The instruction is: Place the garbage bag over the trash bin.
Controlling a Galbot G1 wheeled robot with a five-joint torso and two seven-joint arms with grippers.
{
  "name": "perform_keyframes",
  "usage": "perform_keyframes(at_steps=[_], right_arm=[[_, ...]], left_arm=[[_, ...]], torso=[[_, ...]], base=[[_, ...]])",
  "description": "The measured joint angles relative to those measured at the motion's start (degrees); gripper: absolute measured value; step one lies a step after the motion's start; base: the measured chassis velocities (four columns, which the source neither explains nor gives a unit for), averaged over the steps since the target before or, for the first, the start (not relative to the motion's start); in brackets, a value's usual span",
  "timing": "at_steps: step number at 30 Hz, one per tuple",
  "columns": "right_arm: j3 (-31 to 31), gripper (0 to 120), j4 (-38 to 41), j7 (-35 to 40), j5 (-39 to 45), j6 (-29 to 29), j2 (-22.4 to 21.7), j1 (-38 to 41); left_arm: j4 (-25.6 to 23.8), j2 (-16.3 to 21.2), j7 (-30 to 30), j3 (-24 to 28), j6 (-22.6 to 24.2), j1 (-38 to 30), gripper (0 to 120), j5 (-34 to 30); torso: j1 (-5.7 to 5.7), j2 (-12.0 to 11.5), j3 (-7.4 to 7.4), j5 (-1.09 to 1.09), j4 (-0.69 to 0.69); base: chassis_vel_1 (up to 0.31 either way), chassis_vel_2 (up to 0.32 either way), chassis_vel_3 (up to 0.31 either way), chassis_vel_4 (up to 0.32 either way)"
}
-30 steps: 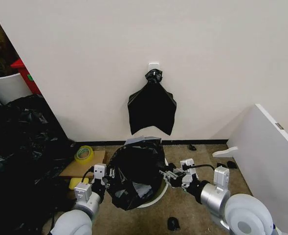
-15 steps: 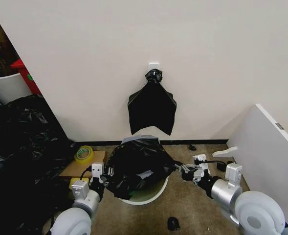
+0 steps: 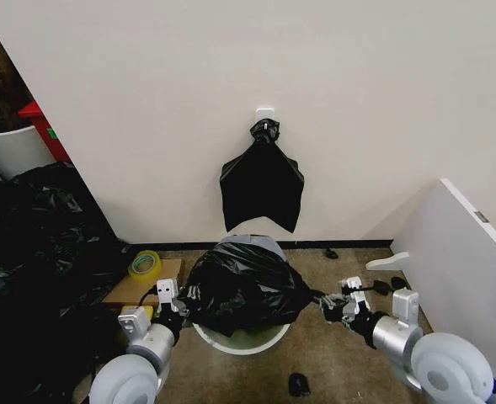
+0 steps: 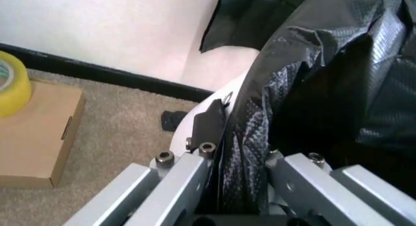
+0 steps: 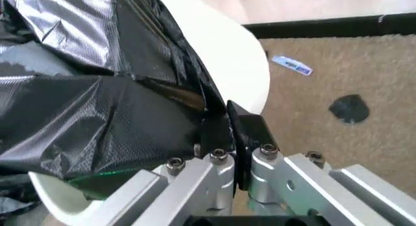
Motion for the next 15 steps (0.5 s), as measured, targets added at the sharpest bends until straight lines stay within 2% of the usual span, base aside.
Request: perform_keyframes(at_steps=[3, 6, 7, 8, 10, 13, 15], right_arm=[[-0.16, 0, -0.53, -1.47, -0.15, 0.53, 0.1, -0.41], [-1.08, 1, -0.94, -2.63, -2.77, 3.92, 1.0, -0.5], [-1.08, 7, -0.73, -1.94, -3.18, 4.82, 1.27, -0.48], [-1.08, 7, -0.73, -1.94, -3.18, 4.82, 1.27, -0.48], [-0.3, 16, -0.33, -0.58, -2.95, 5.95, 1.57, -0.66], [0.54, 22, -0.02, 0.03, -2.04, 6.15, 1.74, -1.03], [2.62, 35, 1.27, 1.12, -0.12, 6.01, 2.14, -2.73]], left_arm=[[-0.19, 0.03, -0.24, -0.41, 0.07, 0.07, 0, -0.75], [-0.49, 0.06, -0.46, -0.15, 0.87, 0.49, 0, -0.08], [-0.49, 0.07, -0.6, 0.03, 1.12, 0.5, 0, 0.28], [-0.49, 0.07, -0.6, 0.03, 1.12, 0.5, 0, 0.28], [-0.36, 0.16, -1.01, 0.11, 1.47, 0.33, 0, 0.53], [-0.17, 0.22, -1.28, 0.12, 1.67, 0.13, 0, 0.57], [0.39, 0.24, -1.99, 0.14, 1.99, -0.46, 0, 0.55]], torso=[[0.0, 0.0, 0.0, -0.01, 0.0], [0.0, 0.0, 0.0, 0.0, 0.0], [0.0, 0.0, 0.0, -0.01, 0.0], [0.0, 0.0, 0.0, -0.01, 0.0], [0.0, 0.0, 0.0, 0.0, 0.0], [0.0, 0.0, 0.0, -0.01, 0.01], [0.0, 0.0, 0.0, -0.01, 0.0]], base=[[0.0, 0.0, 0.0, 0.0], [0.0, 0.0, 0.0, 0.0], [0.0, 0.0, 0.0, 0.0], [0.0, 0.0, 0.0, 0.0], [0.0, 0.0, 0.0, 0.0], [0.0, 0.0, 0.0, 0.0], [0.0, 0.0, 0.0, 0.0]])
